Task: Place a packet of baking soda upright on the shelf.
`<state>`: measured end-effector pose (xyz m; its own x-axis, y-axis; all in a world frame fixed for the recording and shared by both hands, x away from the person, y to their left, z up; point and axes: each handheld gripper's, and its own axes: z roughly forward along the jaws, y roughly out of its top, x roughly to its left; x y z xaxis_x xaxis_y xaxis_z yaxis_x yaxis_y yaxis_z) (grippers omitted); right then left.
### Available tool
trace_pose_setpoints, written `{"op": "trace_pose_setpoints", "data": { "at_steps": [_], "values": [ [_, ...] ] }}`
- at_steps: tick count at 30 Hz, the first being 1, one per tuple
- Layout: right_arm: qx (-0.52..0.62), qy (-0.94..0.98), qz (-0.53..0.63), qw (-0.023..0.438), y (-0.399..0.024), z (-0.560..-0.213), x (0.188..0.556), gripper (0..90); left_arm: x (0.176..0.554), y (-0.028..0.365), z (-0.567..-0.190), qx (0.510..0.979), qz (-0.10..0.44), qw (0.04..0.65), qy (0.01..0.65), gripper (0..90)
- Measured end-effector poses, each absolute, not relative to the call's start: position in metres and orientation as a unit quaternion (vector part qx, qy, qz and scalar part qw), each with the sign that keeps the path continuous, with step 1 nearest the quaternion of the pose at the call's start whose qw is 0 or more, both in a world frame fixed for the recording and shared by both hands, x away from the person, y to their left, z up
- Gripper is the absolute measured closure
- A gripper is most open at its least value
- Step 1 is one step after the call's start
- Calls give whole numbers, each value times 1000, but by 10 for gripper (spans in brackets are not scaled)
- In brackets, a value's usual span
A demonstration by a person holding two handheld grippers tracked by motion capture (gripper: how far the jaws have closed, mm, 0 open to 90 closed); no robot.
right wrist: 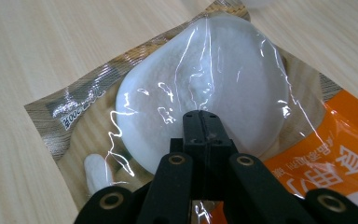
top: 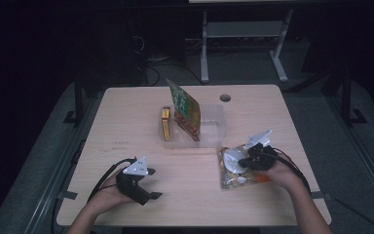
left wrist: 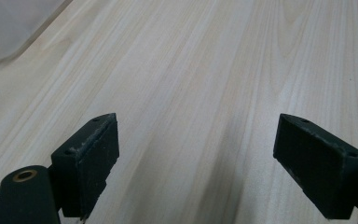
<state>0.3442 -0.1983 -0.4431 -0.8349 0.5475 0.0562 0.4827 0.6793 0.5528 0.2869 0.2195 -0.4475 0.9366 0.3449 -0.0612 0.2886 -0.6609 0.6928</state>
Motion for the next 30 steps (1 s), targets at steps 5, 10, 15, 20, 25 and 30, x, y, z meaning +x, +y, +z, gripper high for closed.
{"op": "trace_pose_setpoints", "data": {
  "at_steps": [5, 10, 15, 20, 25, 30],
  "values": [
    [252, 922, 290, 46, -181, -444, 340, 900, 287, 219, -447, 910, 38, 373, 174, 137],
    [215, 931, 294, 35, -158, -445, 333, 900, 287, 220, -447, 910, 39, 374, 173, 137],
    [180, 937, 299, 31, -133, -445, 328, 900, 287, 220, -446, 911, 39, 373, 173, 137],
    [145, 939, 311, 22, -109, -446, 326, 900, 287, 220, -444, 909, 42, 379, 169, 137],
    [120, 940, 318, 13, -91, -447, 328, 900, 290, 217, -442, 903, 42, 393, 167, 137],
    [113, 940, 322, 18, -86, -444, 328, 897, 307, 204, -434, 895, 37, 415, 157, 137]
  ]
}}
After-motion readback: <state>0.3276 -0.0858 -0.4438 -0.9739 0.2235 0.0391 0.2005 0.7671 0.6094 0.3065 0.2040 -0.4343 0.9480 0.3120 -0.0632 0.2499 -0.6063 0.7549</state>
